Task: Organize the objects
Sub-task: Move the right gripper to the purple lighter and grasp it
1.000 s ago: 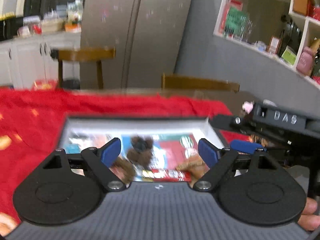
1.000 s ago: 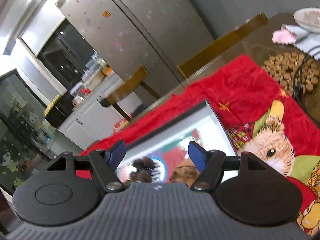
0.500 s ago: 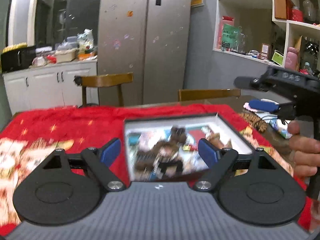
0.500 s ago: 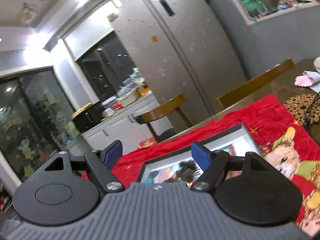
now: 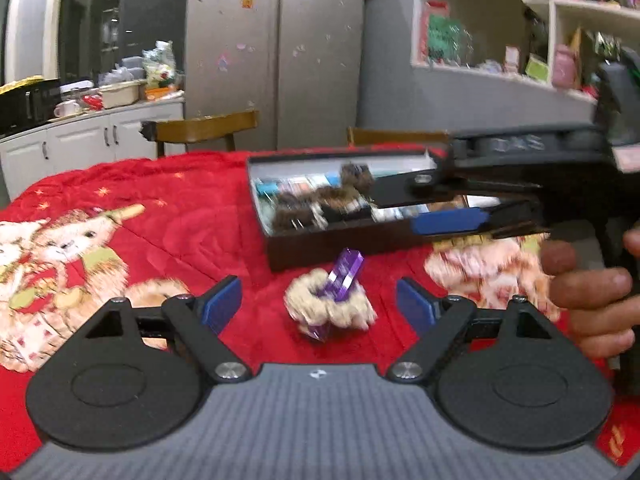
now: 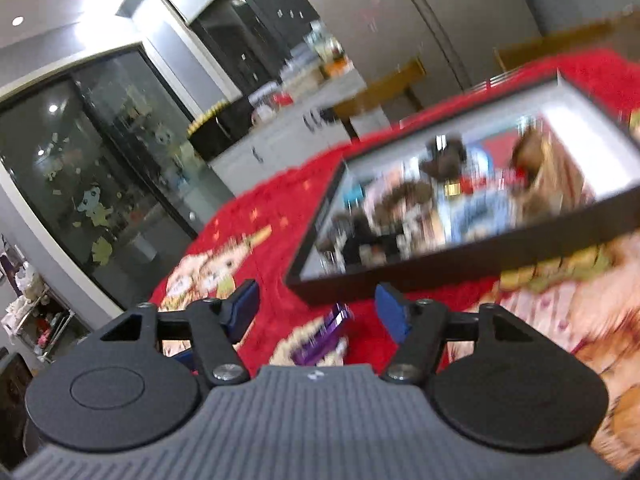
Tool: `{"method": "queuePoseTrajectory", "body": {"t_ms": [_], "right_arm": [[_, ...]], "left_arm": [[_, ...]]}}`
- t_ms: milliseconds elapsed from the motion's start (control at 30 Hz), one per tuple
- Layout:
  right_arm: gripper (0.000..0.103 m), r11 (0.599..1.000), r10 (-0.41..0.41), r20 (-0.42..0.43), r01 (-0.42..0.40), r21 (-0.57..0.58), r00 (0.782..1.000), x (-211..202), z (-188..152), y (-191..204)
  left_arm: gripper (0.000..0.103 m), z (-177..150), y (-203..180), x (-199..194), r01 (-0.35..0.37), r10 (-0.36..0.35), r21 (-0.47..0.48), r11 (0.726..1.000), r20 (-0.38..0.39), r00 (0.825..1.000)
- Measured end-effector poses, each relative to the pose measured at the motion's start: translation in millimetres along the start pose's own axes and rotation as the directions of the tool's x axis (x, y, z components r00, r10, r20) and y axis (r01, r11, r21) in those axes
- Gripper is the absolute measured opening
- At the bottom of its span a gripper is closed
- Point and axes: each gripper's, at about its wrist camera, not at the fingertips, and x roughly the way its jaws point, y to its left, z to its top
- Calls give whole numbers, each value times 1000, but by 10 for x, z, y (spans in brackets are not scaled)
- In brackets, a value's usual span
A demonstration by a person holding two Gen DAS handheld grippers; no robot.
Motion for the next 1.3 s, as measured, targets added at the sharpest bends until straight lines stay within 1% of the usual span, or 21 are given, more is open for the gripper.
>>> {"method": "queuePoseTrajectory", "body": {"t_ms": [67,100,167,267,300,333,400,467,533,600,633,700,800,933,1167,1300], "right_arm": [[56,1000,22,-31,-22,5,999,50,-37,-43],[54,1000,30,-42,-29,8,999,85,-60,-43],[48,999,44,-71,-43,23,997,159,-75,-89],[46,996,57,-101,-50,70,993,240,-112,-171],[46,995,63,-101,-55,78,993,268,-110,-188],[45,995,65,-103,-57,79,993,296,-102,-188],[41,996,49,-104,-41,73,993,339,-80,-179],[39,996,56,-104,-49,71,993,371,-49,-191],[34,996,48,-101,-39,86,994,401,-40,-200],[31,995,56,-113,-46,91,992,444,-42,-204],[25,995,49,-114,-38,97,992,452,-48,-208],[23,994,51,-109,-39,104,993,448,-51,-215],[19,994,38,-64,-31,102,997,344,-31,-196],[14,996,38,11,-39,81,999,145,25,-135],[13,999,15,95,-19,45,995,-126,120,-93],[13,999,-3,111,-2,42,994,-194,172,-96]], "left_arm": [[87,-72,-31,76,-16,16,2,1000,-19,1000],[87,-101,-36,122,-26,26,0,1000,-34,999],[87,-82,-10,188,-21,20,-8,1000,-58,998],[87,-87,130,251,70,-79,-113,991,-80,994],[87,-90,163,281,89,-102,-135,987,-95,990],[87,-87,174,299,91,-106,-141,986,-103,989],[87,-83,168,325,73,-89,-143,987,-111,990],[87,-86,144,322,64,-79,-132,989,-110,991],[87,-93,126,319,53,-65,-121,991,-101,993],[87,-94,103,310,43,-53,-107,993,-90,995],[87,-92,94,300,39,-48,-99,994,-87,995],[87,-87,74,307,26,-32,-73,997,-81,996],[87,-73,63,323,-8,3,-60,998,-78,997],[87,-59,92,377,-21,14,-79,997,-93,996],[87,-15,45,504,-37,23,-114,993,-125,992],[87,9,32,605,-43,18,-173,984,-144,989]]}}
